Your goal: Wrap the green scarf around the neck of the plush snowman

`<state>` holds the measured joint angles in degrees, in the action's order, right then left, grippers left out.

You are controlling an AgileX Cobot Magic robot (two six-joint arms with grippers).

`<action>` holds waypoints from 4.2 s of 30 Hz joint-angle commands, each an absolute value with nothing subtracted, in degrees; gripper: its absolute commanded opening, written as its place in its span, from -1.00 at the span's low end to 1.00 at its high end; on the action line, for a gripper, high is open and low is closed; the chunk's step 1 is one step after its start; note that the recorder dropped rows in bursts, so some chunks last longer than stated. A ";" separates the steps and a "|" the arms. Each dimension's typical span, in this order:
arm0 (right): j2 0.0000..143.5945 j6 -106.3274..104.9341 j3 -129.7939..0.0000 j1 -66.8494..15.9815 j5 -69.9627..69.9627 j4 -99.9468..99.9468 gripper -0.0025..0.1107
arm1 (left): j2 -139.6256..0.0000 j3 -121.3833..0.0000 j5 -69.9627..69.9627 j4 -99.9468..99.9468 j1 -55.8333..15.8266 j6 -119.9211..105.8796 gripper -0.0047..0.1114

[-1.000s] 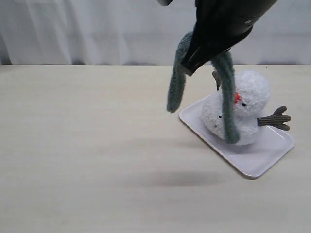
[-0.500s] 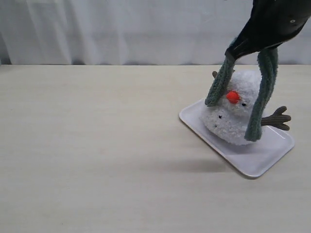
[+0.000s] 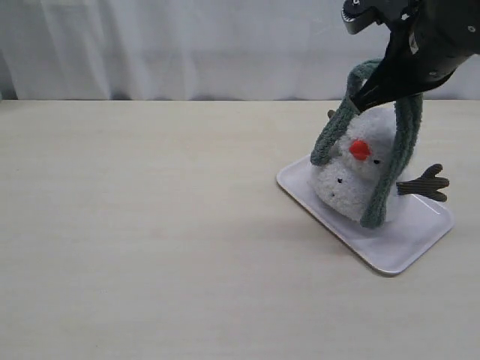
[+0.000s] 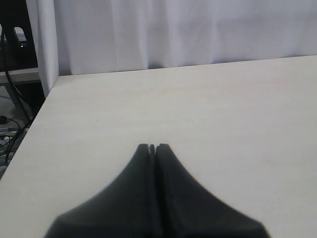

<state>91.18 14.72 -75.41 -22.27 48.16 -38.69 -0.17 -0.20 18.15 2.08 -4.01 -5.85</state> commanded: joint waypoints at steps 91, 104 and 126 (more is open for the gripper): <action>100.72 -16.85 -73.37 5.26 44.77 15.73 -0.72 | 0.00 0.00 17.76 2.23 -3.98 -5.98 -0.92; 94.19 -17.31 -73.37 5.26 36.49 18.34 -0.88 | 0.00 0.00 17.76 2.23 -3.98 -5.98 -0.92; 102.46 -17.31 -73.37 5.15 37.29 18.87 -0.51 | 0.00 0.00 17.76 2.23 -3.98 -5.98 -0.92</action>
<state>102.51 -16.96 -73.39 5.01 36.43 18.61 -0.17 -0.20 18.15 2.08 -4.01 -5.85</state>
